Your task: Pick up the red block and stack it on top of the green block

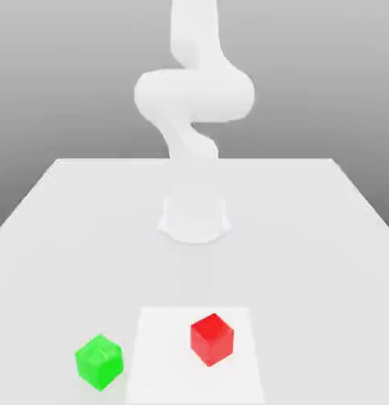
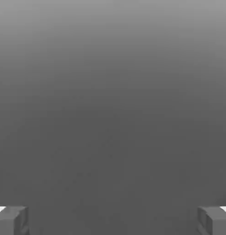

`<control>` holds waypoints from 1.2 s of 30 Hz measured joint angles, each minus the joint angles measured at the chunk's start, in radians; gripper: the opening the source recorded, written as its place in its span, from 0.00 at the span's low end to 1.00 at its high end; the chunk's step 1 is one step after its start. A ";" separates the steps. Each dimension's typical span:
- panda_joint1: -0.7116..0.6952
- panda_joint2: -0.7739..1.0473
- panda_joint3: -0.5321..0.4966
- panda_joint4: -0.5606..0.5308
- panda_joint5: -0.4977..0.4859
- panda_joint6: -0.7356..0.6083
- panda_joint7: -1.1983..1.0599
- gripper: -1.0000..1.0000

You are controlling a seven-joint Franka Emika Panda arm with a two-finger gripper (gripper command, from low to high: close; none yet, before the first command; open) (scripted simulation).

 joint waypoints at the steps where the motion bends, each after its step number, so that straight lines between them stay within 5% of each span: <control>1: 0.010 0.040 -0.006 -0.019 -0.002 0.022 -0.025 0.50; 20: 0.127 0.733 -0.065 -0.353 0.018 0.401 -0.499 0.50; 26: 0.102 0.951 -0.032 -0.342 0.058 0.577 -0.550 0.50; 27: 0.098 0.978 -0.026 -0.338 0.063 0.599 -0.554 0.00; 36: 0.099 0.926 -0.031 -0.346 0.048 0.554 -0.543 0.00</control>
